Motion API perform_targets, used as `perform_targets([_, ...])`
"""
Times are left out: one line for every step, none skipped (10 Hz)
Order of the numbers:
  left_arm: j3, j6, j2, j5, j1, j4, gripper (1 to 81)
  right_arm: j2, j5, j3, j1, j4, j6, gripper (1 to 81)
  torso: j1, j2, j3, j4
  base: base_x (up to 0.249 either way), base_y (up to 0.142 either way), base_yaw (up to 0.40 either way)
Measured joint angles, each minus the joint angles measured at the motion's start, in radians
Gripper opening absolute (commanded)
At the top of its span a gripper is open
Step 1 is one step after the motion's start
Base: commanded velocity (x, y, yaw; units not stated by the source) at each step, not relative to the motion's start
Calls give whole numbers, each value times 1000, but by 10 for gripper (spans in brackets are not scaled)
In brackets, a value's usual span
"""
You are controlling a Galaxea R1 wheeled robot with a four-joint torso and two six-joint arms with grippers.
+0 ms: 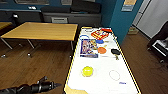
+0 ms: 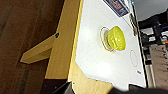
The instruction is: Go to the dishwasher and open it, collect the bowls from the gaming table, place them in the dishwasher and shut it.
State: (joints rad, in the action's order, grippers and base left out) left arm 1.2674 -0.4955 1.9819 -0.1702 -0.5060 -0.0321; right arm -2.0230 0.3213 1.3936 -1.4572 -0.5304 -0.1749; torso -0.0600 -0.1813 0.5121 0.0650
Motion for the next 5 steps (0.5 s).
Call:
perform_targets([26, -46, 38, -38, 32, 0, 811, 0, 0, 0, 8, 0, 0, 10, 0, 0, 0, 0, 0, 0, 0])
perform_targets([71, -112, 72, -56, 43, 0, 811, 0, 0, 0, 15, 0, 0, 10, 0, 0, 0, 0, 0, 0, 0])
perform_targets([128, -188, 94, -58, 46, 1, 811, -2, 0, 1, 25, 0, 0, 10, 0, 0, 0, 0, 0, 0, 0])
perform_targets([175, -244, 117, -54, 46, 1, 811, -9, -2, 6, 33, 0, 1, 10, 0, 0, 0, 0, 0, 0, 0])
perform_targets([223, -300, 154, -41, 46, 1, 811, -18, -8, 17, 41, 0, 3, 10, -1, 0, 0, 0, 0, 0, 0])
